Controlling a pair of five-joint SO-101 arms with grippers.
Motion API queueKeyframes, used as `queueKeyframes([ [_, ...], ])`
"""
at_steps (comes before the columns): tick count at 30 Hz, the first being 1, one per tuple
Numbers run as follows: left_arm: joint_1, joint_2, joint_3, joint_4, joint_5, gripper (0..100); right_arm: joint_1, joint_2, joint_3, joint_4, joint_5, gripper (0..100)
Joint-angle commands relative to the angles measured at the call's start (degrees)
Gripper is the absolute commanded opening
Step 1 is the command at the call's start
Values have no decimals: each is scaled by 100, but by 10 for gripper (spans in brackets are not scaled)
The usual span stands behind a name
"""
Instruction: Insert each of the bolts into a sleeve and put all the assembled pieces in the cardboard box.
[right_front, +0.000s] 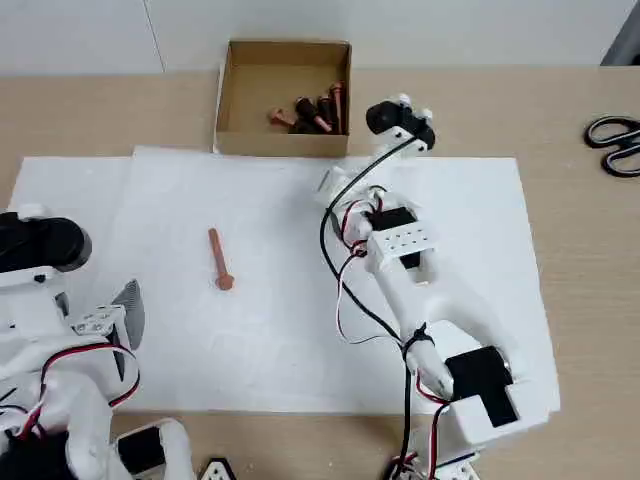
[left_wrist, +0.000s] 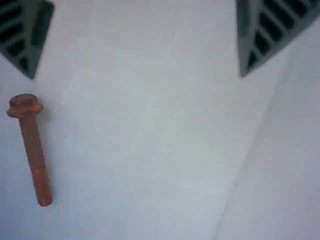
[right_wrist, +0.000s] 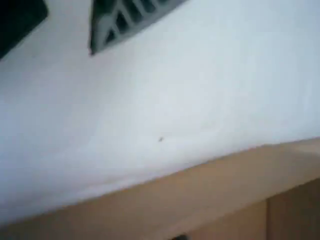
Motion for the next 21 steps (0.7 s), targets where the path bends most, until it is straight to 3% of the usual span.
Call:
queueKeyframes([
  [1,-9,-9,4,97,-35,243,145,-189,-53,-48,18,143],
  [6,-9,-9,4,97,-35,243,145,-479,-879,1473,721,145],
  [12,-9,-9,4,97,-35,243,198,479,-3147,3310,695,146],
  [21,-9,-9,4,97,-35,243,180,2712,-6057,4769,79,146],
])
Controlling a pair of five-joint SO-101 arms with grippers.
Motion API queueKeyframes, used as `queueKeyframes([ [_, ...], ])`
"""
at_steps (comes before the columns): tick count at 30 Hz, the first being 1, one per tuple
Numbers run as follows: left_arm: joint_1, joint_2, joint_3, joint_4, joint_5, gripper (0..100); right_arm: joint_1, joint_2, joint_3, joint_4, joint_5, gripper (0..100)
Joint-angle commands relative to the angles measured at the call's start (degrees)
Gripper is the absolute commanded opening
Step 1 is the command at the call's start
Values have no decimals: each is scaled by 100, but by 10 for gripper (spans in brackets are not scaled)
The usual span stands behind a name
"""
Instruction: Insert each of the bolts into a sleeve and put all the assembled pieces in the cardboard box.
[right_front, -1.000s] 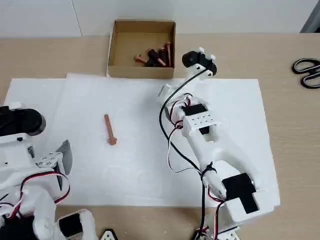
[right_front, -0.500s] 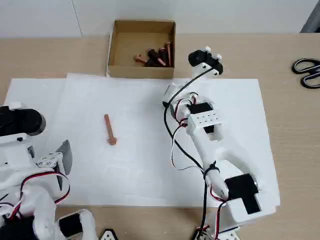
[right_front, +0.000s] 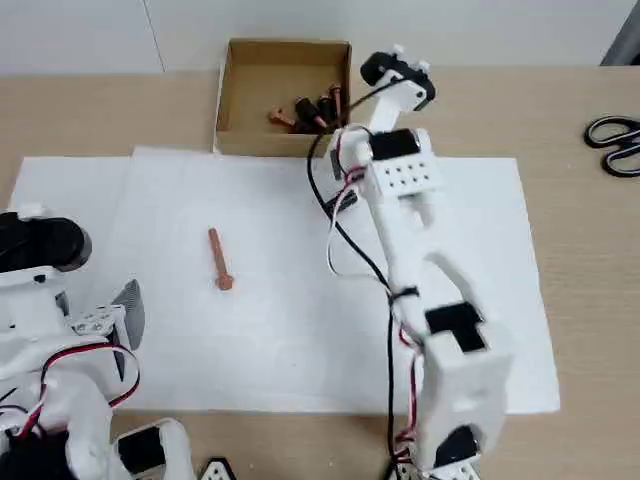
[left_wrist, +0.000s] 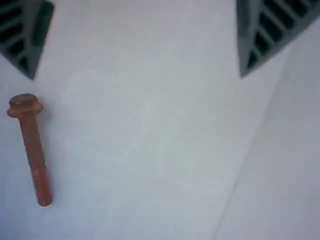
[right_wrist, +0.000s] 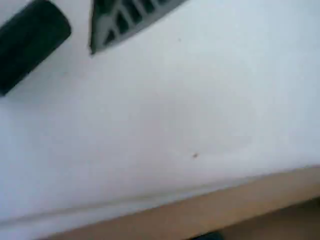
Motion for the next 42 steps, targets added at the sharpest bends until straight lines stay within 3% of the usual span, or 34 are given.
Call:
queueKeyframes([
  [1,-9,-9,4,97,-35,243,40,637,-1213,400,-308,145],
  [11,-9,-9,4,97,-35,243,-75,1921,-2224,963,-677,144],
  [31,-9,-9,4,97,-35,243,-48,2914,-2215,365,-721,143],
  [37,-9,-9,4,97,-35,243,-31,2879,-2215,523,-712,0],
  [42,-9,-9,4,97,-35,244,110,2870,-2312,796,-712,2],
])
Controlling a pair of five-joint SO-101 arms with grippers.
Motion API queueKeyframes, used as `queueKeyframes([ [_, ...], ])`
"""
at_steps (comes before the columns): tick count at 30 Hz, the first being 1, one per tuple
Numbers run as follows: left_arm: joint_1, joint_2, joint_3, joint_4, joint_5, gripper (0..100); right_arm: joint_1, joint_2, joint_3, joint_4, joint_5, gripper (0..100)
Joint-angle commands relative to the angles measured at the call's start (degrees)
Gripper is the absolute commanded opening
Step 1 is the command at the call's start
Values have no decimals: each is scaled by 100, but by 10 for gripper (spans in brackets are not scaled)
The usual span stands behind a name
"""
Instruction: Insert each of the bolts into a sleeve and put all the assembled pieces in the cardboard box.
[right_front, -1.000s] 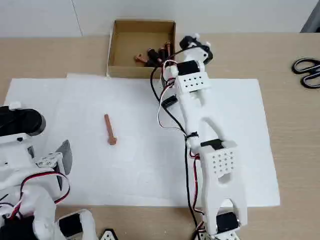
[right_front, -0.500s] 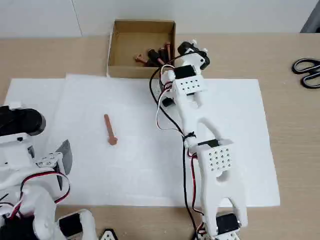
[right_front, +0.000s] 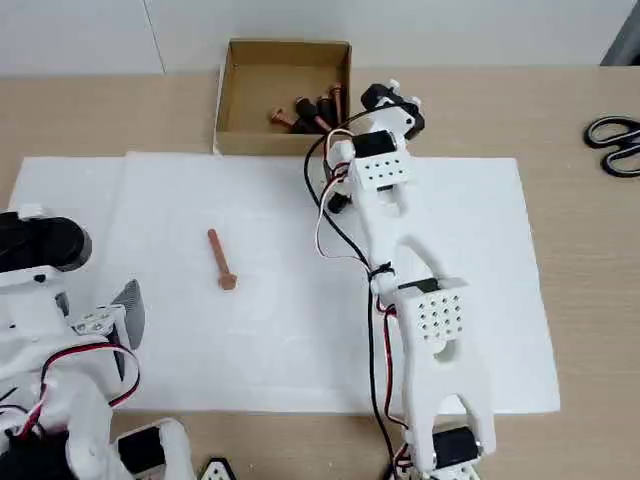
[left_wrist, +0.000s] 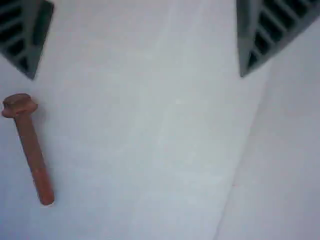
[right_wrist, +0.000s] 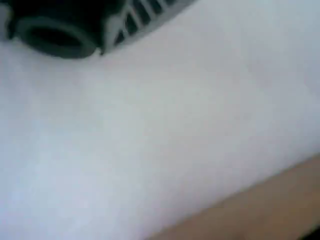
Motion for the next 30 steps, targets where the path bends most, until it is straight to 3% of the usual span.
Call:
queueKeyframes([
  [1,0,-9,4,97,-35,244,119,119,-220,303,-9,2],
  [5,0,0,4,97,-35,245,435,-154,-1081,1358,149,3],
  [8,0,9,4,97,-35,245,602,-479,-1741,2088,1169,3],
  [11,0,273,-13,97,-35,245,655,-796,-1925,2158,2479,3],
  [19,0,2804,-1033,97,229,243,637,-2026,-1565,2211,4879,4],
  [24,246,4018,-1798,97,527,243,347,-2088,-185,2176,5116,8],
  [30,791,4237,-1824,97,765,243,321,-1631,870,2009,5116,65],
])
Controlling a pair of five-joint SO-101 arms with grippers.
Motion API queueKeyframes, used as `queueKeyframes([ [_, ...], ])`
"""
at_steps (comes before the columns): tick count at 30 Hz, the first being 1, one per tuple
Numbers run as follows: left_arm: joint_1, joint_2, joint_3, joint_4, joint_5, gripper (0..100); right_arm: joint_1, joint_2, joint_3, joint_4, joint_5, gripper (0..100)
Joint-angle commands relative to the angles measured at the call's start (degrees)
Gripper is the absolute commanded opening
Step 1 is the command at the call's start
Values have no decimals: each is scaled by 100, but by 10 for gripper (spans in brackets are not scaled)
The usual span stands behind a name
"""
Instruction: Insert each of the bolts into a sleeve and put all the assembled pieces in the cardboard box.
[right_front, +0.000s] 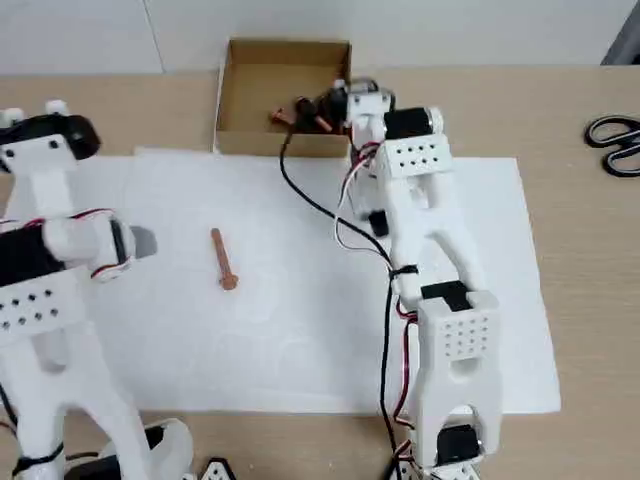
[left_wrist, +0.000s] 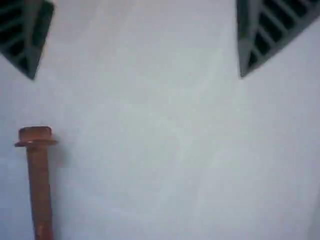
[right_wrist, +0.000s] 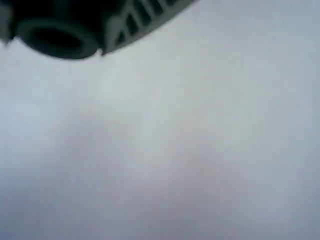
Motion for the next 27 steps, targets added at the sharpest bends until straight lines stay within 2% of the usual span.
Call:
queueKeyframes([
  [1,299,18,-277,97,53,243,-22,84,149,-101,70,84],
  [7,334,18,-277,97,53,243,-48,664,149,-101,308,165],
  [20,334,18,-268,97,53,243,-22,840,185,-40,290,165],
  [22,360,18,-268,97,53,243,-31,936,185,-66,290,142],
  [26,378,62,-233,18,53,243,-40,1068,185,-66,334,2],
  [27,396,70,-145,-35,53,243,-40,1059,185,-48,343,6],
])
